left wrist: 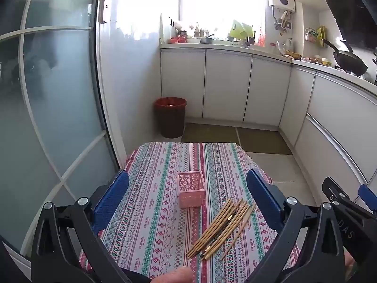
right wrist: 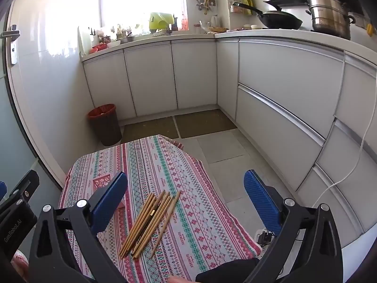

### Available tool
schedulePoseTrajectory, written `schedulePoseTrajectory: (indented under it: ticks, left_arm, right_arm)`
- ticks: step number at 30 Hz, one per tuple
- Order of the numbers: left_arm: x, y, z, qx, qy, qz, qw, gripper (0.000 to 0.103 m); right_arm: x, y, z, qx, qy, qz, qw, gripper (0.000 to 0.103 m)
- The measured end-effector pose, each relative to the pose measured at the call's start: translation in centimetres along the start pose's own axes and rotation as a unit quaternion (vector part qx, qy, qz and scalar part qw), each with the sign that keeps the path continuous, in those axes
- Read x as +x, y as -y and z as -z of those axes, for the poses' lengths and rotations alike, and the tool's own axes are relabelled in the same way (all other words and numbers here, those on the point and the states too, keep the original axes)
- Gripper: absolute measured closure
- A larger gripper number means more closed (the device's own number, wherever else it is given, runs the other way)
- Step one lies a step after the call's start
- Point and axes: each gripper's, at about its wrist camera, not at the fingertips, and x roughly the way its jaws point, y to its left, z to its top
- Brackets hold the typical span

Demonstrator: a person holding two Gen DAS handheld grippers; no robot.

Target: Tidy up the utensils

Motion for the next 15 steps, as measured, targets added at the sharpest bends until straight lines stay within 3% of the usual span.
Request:
schedulePoseTrajectory:
  ticks: [15]
  left_arm:
    - [0.34,0.35,0.29,0.002,-0.002,-0.003,1.0000,0.007]
  right_arm:
    - [0.17,-0.09,-0.01,0.002,-0.006,0.000,1.000,0.007]
